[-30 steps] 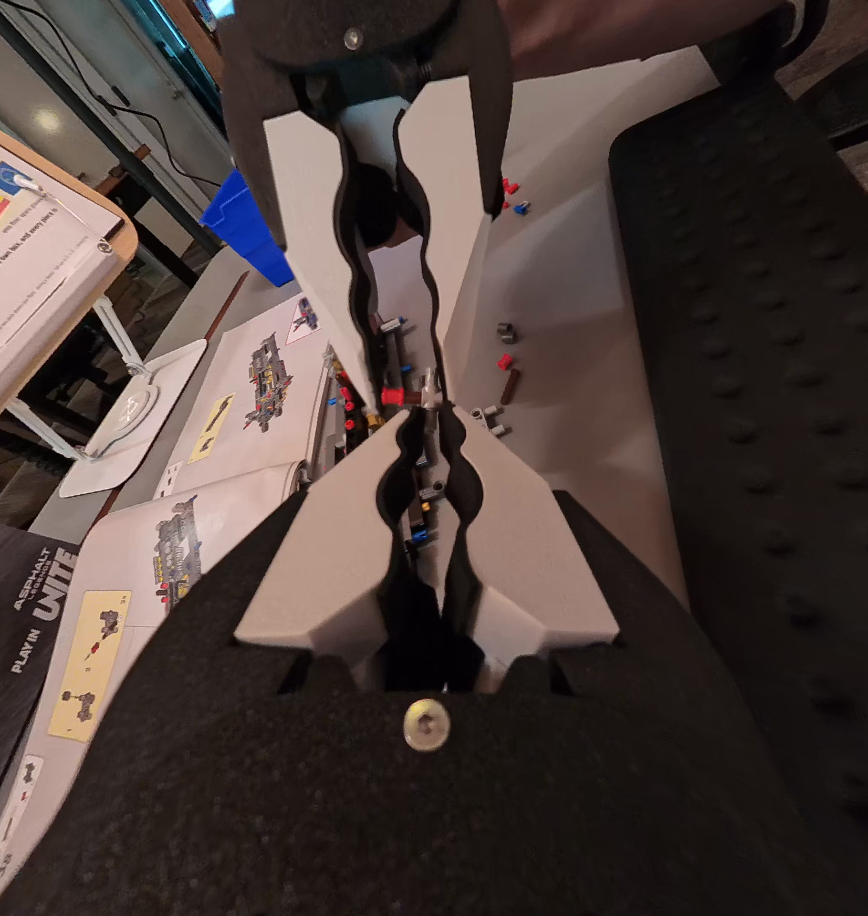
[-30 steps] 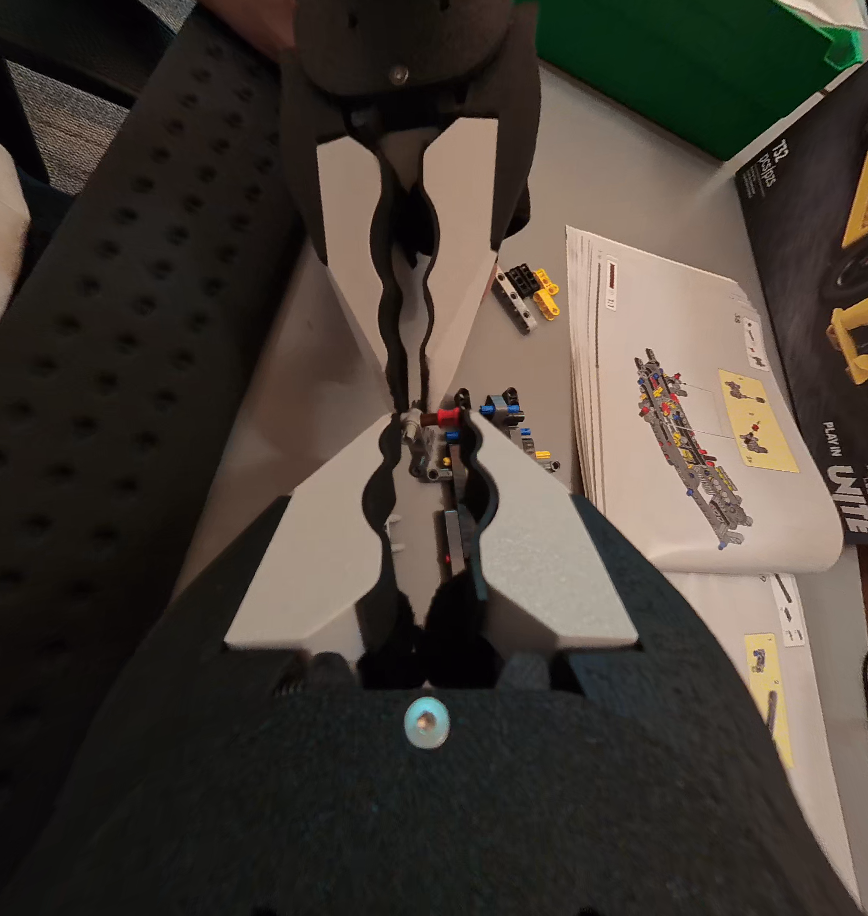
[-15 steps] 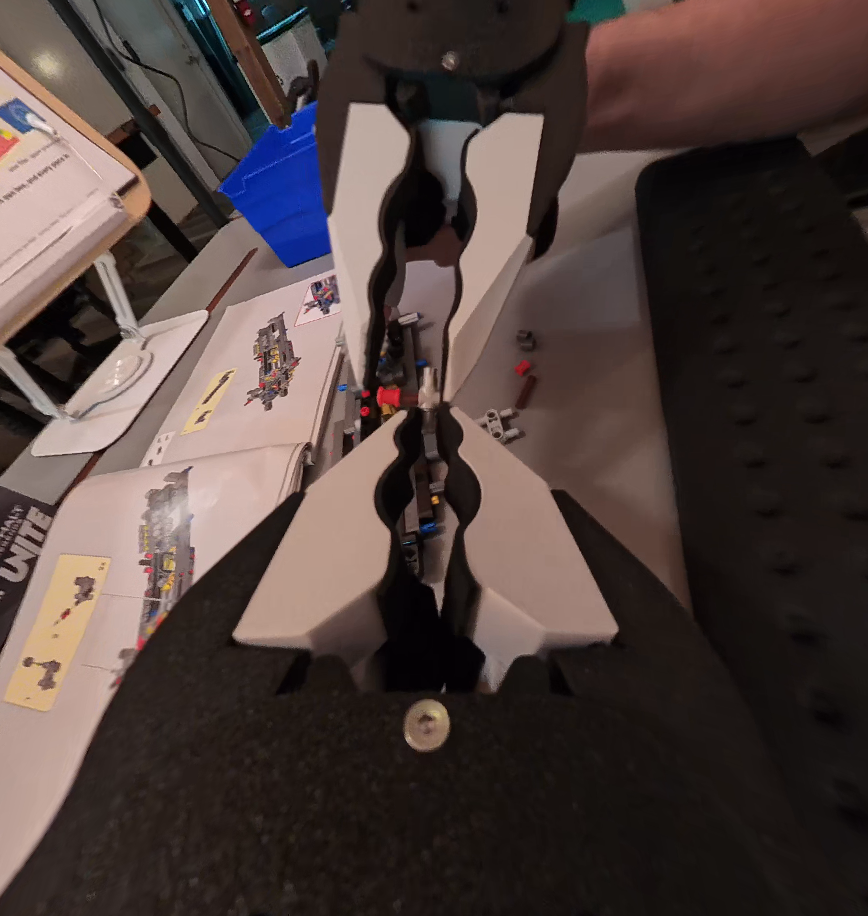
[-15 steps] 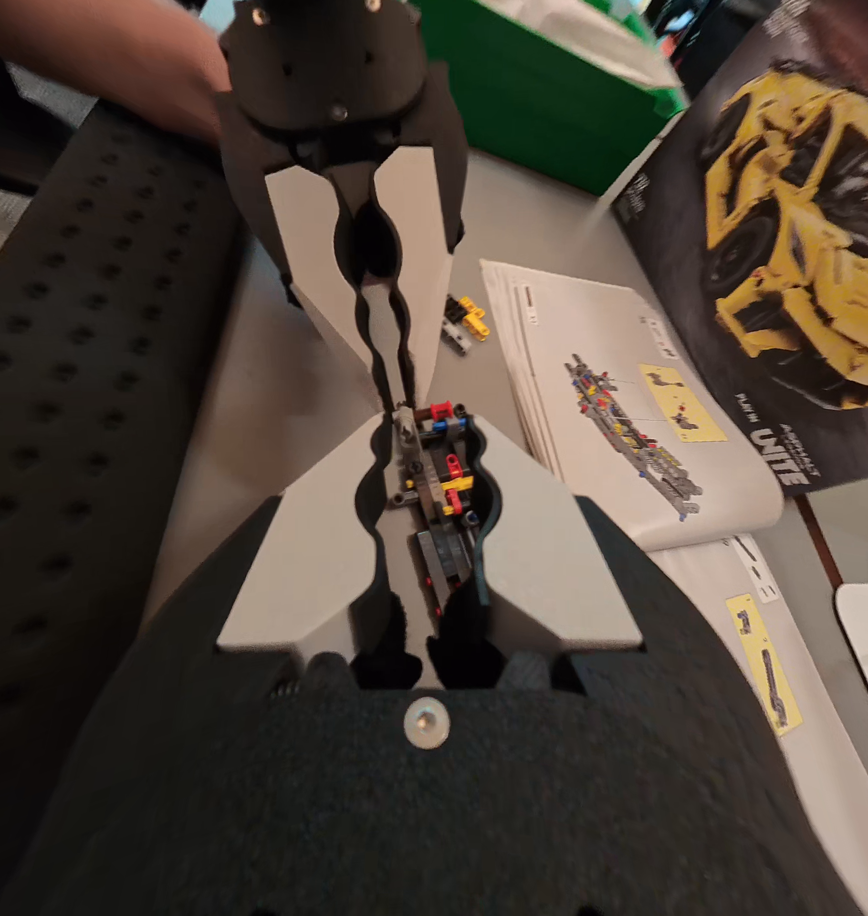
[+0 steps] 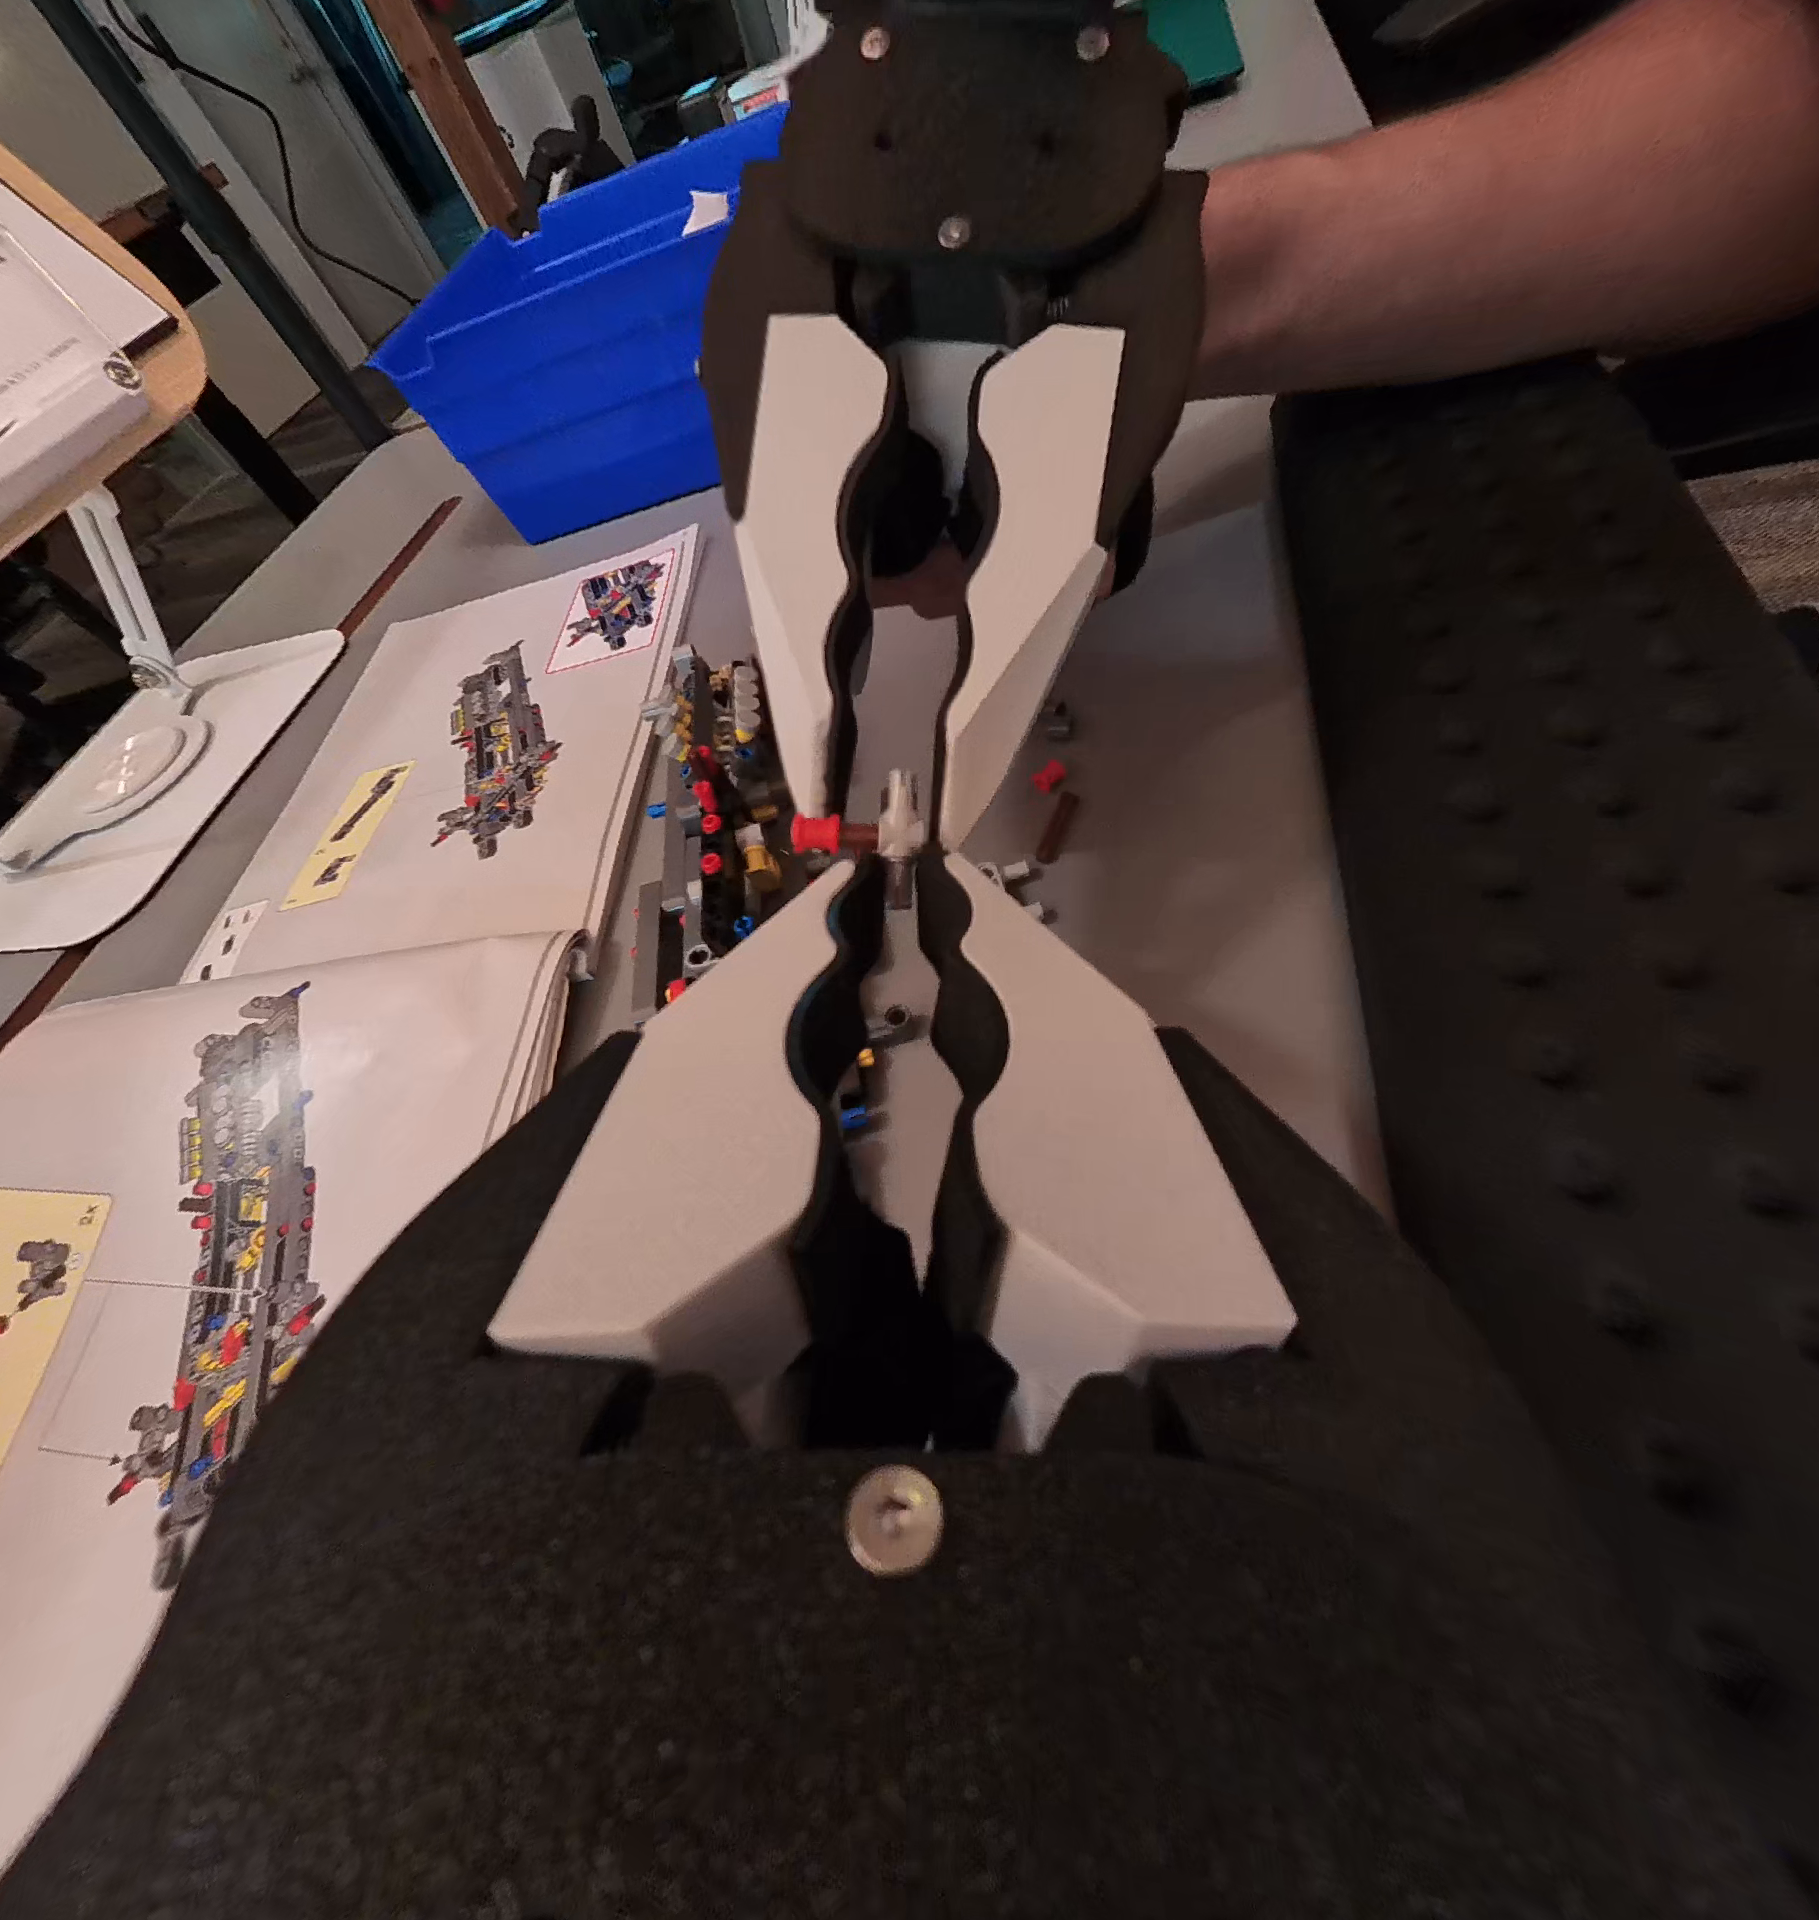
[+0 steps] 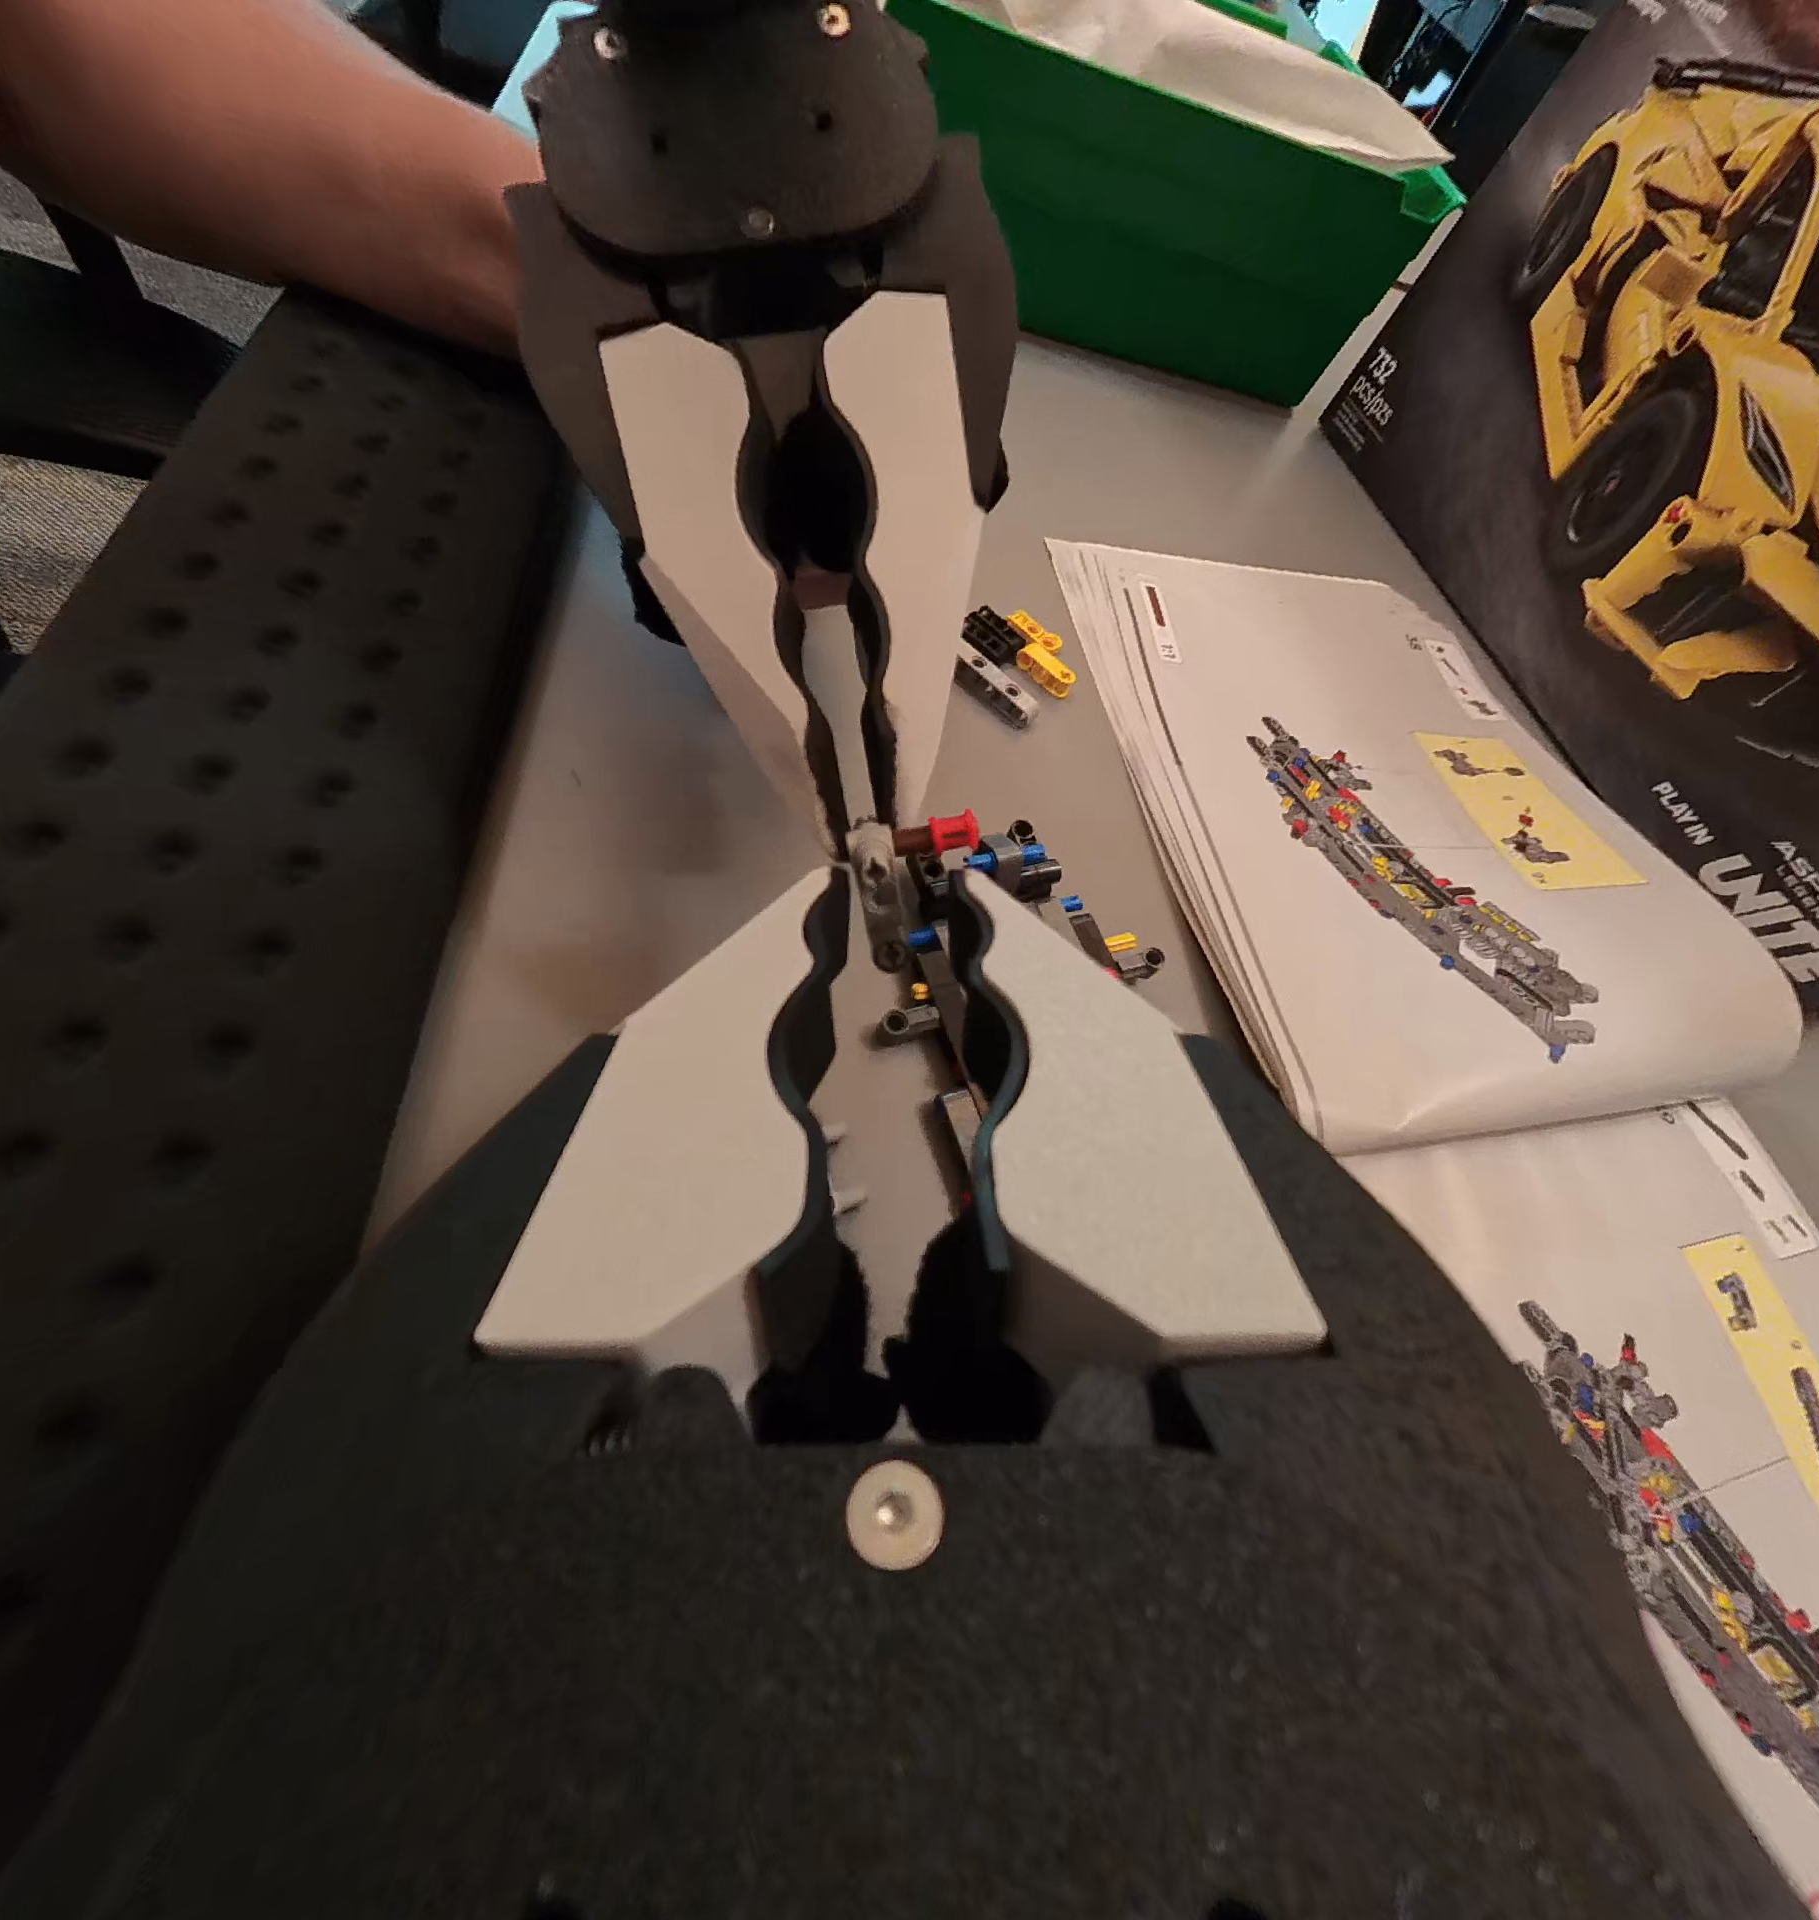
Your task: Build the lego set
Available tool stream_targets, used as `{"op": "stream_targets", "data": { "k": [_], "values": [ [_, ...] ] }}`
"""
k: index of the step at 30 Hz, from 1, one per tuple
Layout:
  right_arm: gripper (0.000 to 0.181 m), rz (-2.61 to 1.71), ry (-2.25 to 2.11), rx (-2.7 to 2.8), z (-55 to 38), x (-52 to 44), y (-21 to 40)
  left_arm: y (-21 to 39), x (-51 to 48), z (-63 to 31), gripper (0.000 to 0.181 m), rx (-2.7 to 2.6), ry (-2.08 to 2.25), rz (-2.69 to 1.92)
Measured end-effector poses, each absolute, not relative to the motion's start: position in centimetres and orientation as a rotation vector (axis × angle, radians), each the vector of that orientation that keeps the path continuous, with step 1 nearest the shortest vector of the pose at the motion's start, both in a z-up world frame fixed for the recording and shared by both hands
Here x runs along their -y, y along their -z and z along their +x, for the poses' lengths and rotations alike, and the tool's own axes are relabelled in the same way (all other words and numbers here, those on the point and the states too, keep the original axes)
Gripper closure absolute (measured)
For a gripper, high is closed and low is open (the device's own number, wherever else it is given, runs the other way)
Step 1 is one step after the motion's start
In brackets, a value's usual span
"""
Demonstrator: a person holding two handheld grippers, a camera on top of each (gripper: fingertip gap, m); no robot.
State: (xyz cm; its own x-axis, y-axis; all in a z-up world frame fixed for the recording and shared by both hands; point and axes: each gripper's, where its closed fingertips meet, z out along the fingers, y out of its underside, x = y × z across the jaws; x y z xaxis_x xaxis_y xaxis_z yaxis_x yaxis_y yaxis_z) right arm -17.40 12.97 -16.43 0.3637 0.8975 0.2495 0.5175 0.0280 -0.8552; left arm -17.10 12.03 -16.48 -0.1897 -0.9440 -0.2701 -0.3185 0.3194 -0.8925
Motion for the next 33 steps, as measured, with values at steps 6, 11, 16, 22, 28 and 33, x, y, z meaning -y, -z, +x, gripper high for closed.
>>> {"op": "stream_targets", "data": {
  "k": [6, 11, 16, 22, 28, 33],
  "values": [
    [0.165, -1.609, -0.488, 1.262, -17.5, -13.0, 16.1, 16.1, -12.1, -17.0, 0.176, -1.679, 0.902, -1.153],
    [0.162, -1.615, -0.554, 1.206, -17.2, -13.2, 15.5, 16.1, -12.5, -17.1, 0.176, -1.663, 0.898, -1.177],
    [0.159, -1.606, -0.647, 1.156, -17.4, -13.1, 14.6, 15.5, -12.2, -17.1, 0.176, -1.643, 0.973, -1.192],
    [0.159, -1.579, -0.68, 1.149, -17.8, -12.9, 14.2, 15.0, -11.8, -17.2, 0.176, -1.635, 1.013, -1.177],
    [0.158, -1.529, -0.657, 1.185, -18.0, -12.5, 14.3, 15.1, -11.4, -17.4, 0.176, -1.661, 1.037, -1.169],
    [0.155, -1.526, -0.653, 1.198, -18.1, -12.4, 14.5, 15.3, -11.2, -17.6, 0.176, -1.681, 1.047, -1.169]
  ]
}}
